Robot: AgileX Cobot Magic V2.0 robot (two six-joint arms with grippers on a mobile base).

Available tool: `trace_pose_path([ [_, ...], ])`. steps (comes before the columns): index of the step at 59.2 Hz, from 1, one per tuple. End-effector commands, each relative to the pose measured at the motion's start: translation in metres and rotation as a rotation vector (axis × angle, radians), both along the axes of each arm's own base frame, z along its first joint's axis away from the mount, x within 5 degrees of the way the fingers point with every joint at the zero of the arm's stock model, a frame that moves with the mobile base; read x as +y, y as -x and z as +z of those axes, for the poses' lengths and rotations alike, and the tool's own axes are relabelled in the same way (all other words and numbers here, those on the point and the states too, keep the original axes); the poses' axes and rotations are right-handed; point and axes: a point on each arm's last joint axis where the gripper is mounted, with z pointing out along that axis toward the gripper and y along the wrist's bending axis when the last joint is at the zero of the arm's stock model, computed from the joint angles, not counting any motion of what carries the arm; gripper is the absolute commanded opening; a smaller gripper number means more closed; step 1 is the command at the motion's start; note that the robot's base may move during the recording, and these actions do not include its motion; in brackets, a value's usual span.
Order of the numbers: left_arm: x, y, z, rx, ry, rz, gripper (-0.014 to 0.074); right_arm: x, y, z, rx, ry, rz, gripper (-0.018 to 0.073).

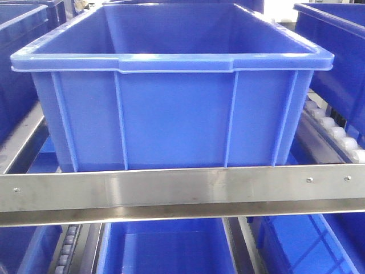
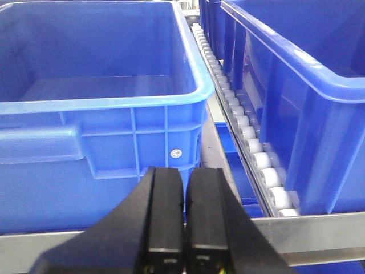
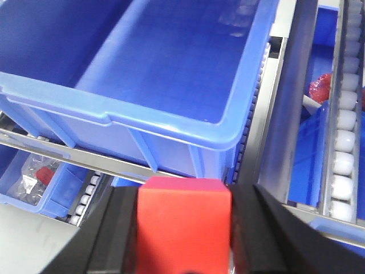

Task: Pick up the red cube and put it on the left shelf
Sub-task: 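Extend the right gripper with the red cube over a blue crate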

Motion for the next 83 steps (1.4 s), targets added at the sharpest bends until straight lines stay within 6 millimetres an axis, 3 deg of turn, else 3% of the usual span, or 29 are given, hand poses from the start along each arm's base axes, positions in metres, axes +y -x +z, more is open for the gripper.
trace_pose_path([
  [1,0.0,0.0,0.001,-0.081,0.01,-0.007,0.0102,0.0,-0.002,0.016,-0.102,-0.031,-0.005,0.0065],
  [71,0.0,0.0,0.001,-0.081,0.01,-0.007,0.0102,0.001,-0.003,0.018,-0.128,-0.051,-0.008,0.0065],
  [83,0.0,0.0,0.001,-0.081,0.01,-0.007,0.0102,0.011,-0.03,0.027,-0.146,-0.086,-0.018,0.0065],
])
